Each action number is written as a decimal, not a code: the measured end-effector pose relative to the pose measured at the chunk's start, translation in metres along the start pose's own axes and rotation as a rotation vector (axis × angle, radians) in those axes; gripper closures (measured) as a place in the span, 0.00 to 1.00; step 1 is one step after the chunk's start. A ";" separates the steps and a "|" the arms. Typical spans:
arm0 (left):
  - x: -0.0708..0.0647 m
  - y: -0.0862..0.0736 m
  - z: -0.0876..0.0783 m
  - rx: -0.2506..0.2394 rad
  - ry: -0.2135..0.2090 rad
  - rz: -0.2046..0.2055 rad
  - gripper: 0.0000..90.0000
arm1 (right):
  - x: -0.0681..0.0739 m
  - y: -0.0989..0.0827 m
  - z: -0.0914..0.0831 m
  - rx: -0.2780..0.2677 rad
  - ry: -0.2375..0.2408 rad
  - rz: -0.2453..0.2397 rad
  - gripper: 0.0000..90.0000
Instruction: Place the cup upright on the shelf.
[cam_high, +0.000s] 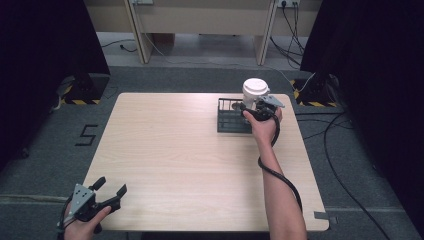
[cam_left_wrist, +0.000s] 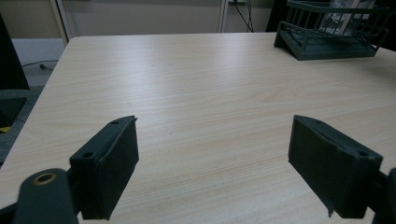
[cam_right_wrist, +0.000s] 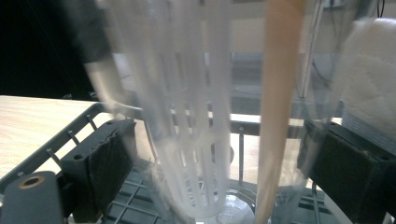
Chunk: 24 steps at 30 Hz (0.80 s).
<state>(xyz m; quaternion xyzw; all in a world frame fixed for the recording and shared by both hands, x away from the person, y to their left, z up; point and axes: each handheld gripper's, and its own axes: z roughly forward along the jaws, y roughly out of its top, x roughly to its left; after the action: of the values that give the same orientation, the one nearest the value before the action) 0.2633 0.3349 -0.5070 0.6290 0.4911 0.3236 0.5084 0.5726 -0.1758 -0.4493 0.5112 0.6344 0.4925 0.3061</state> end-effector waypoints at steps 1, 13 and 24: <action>0.000 0.000 0.000 0.000 0.000 0.001 0.17 | 0.000 0.000 -0.002 0.001 -0.001 -0.003 0.13; -0.001 0.000 0.000 0.000 0.000 0.008 0.17 | 0.004 -0.004 -0.027 0.012 0.014 -0.024 0.12; -0.002 0.001 0.000 0.002 0.002 0.013 0.17 | -0.001 -0.017 -0.065 0.012 0.028 -0.020 0.13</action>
<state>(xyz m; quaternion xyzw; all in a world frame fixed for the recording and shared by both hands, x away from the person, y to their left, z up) 0.2631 0.3333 -0.5064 0.6326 0.4878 0.3270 0.5050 0.5089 -0.1965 -0.4444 0.4998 0.6467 0.4926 0.2990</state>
